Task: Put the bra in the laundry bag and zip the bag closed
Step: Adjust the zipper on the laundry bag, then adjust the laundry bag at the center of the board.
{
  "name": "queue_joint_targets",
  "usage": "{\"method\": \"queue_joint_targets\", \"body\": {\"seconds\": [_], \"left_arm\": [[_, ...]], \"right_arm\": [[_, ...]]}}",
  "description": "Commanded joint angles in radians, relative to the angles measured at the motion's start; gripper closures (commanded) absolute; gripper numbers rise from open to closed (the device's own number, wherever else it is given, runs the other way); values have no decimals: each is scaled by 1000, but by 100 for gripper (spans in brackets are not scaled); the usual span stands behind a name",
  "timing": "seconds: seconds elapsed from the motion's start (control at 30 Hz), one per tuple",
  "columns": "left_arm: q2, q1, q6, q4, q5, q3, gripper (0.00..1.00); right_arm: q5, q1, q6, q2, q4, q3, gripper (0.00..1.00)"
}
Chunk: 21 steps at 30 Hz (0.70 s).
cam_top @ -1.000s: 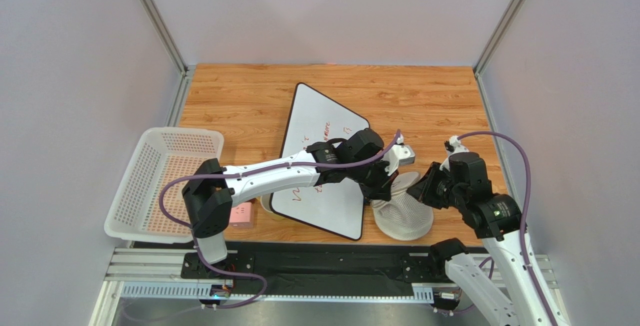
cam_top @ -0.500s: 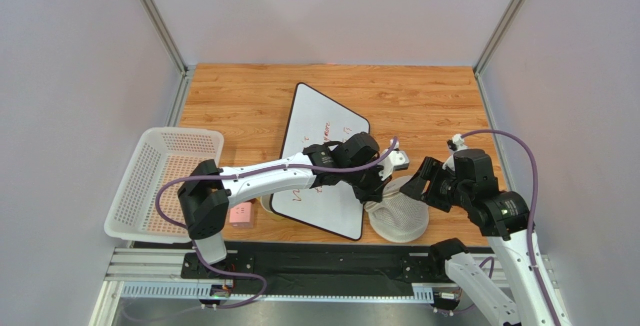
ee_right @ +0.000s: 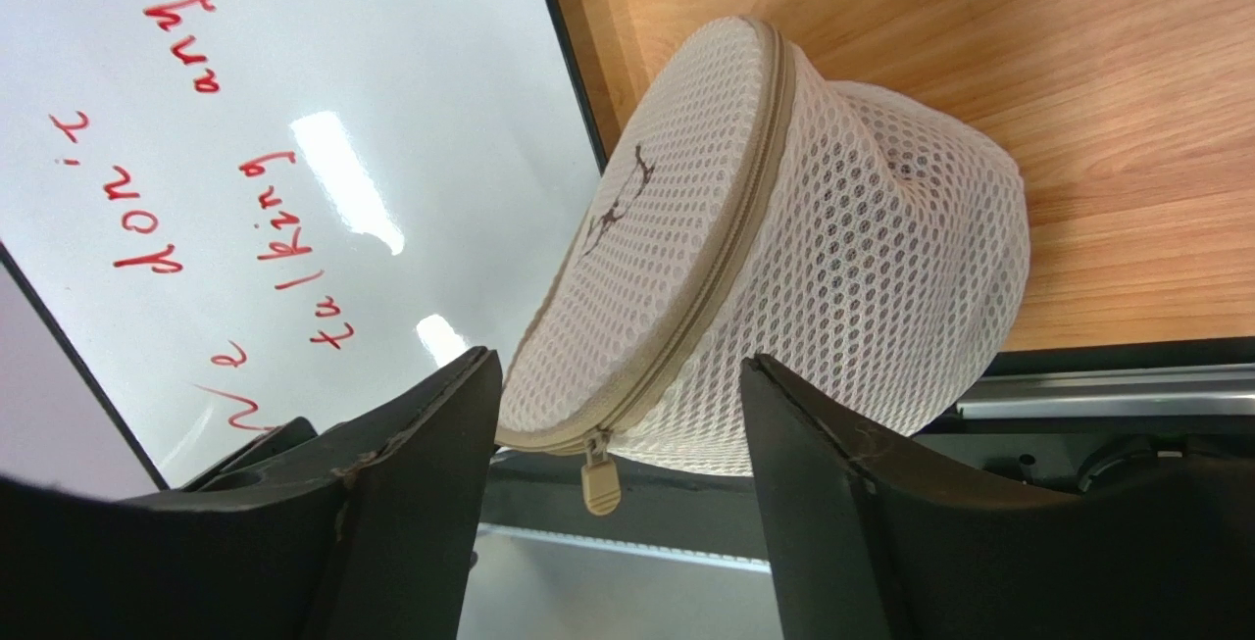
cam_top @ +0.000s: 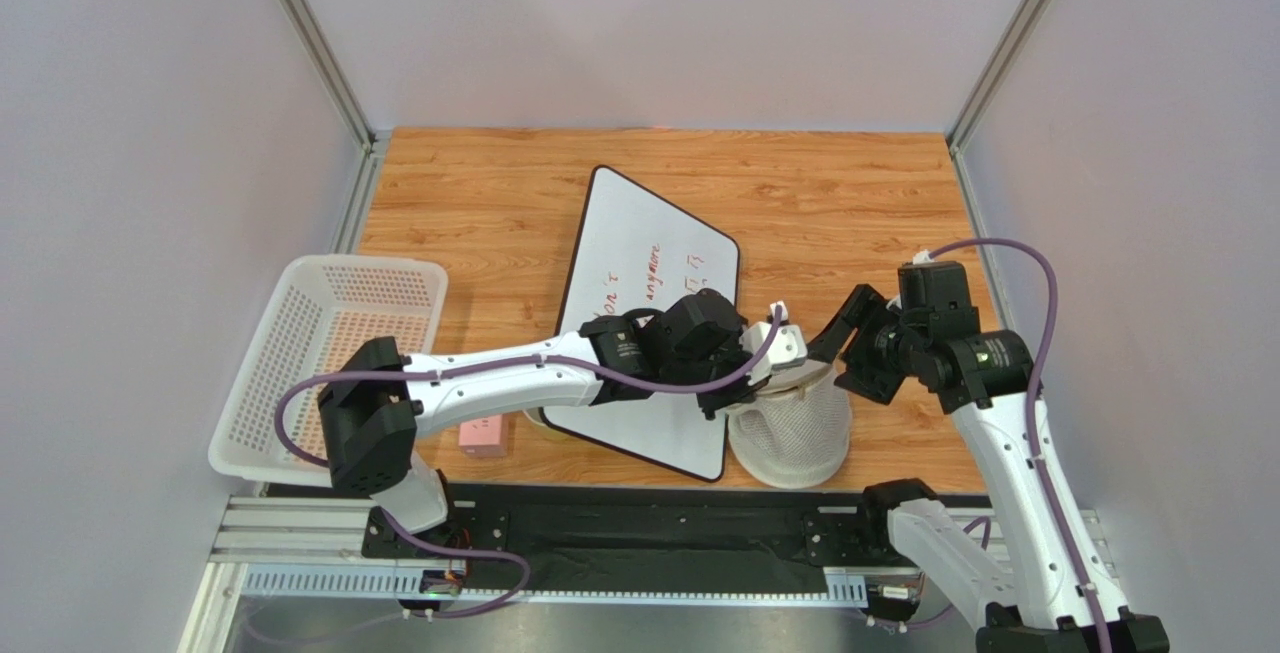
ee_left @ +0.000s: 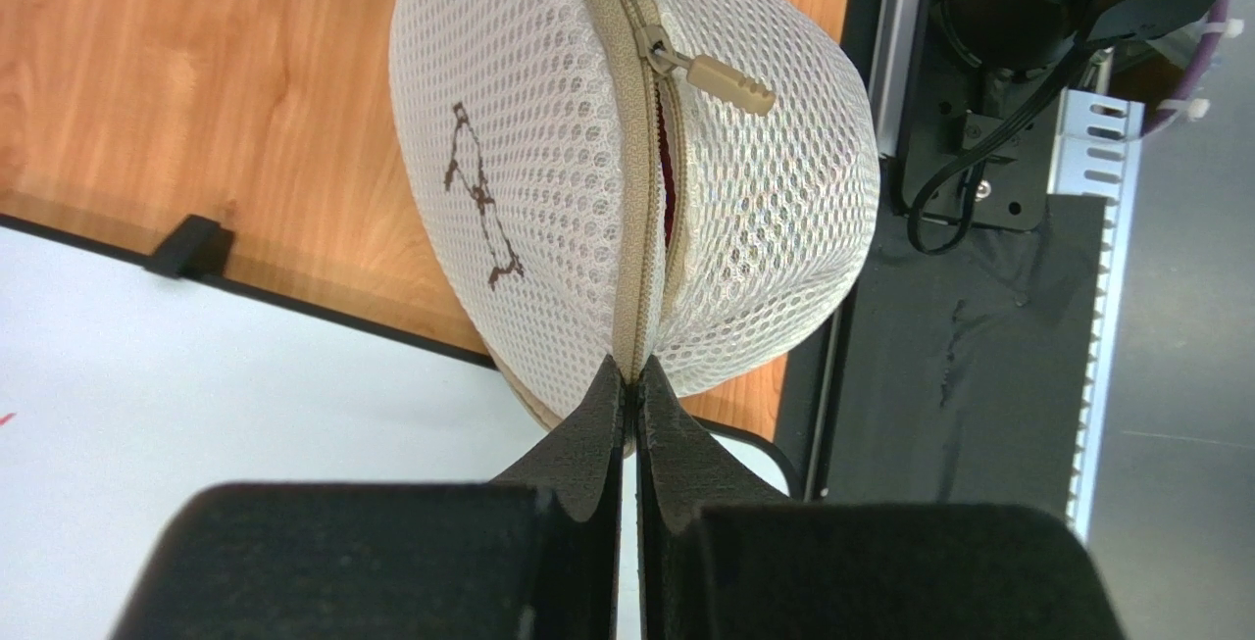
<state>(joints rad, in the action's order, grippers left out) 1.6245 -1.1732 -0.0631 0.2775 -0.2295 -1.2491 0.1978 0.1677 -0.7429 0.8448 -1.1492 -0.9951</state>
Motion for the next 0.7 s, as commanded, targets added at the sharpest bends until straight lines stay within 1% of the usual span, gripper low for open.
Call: {"method": "queue_joint_targets", "body": {"seconds": [0.0, 0.07, 0.1, 0.17, 0.27, 0.3, 0.43, 0.47, 0.5, 0.57, 0.6, 0.63, 0.67], "left_arm": [[-81, -29, -107, -156, 88, 40, 100], [-86, -42, -154, -175, 151, 53, 100], [-86, -51, -168, -182, 172, 51, 100], [-81, -59, -185, -192, 211, 53, 100], [-83, -69, -202, -238, 228, 74, 100], [-83, -75, -208, -262, 228, 79, 100], [-81, -80, -221, -316, 294, 93, 100], [-77, -82, -224, -325, 308, 93, 100], [-74, -80, -228, -339, 326, 91, 100], [-57, -82, -244, -353, 387, 64, 99], [-51, -82, -251, -341, 397, 48, 95], [-45, -82, -265, -319, 381, 28, 79], [-38, -79, -273, -290, 354, -16, 68]], "right_arm": [[98, -31, -38, 13, 58, 67, 41], [120, -45, -47, 4, 65, 88, 44], [124, -59, -44, 0, 65, 93, 47], [127, -72, -39, -12, 59, 104, 49], [152, -111, -35, -16, 60, 124, 62], [161, -138, -33, -16, 60, 125, 72], [141, -158, -9, -24, 46, 104, 89], [128, -158, -9, -26, 42, 90, 95], [126, -187, -10, -26, 42, 85, 99], [127, -191, -9, -23, 43, 69, 100], [124, -191, -6, -23, 42, 61, 100], [121, -192, 0, -21, 43, 53, 100], [120, -191, 13, -20, 39, 47, 100]]}}
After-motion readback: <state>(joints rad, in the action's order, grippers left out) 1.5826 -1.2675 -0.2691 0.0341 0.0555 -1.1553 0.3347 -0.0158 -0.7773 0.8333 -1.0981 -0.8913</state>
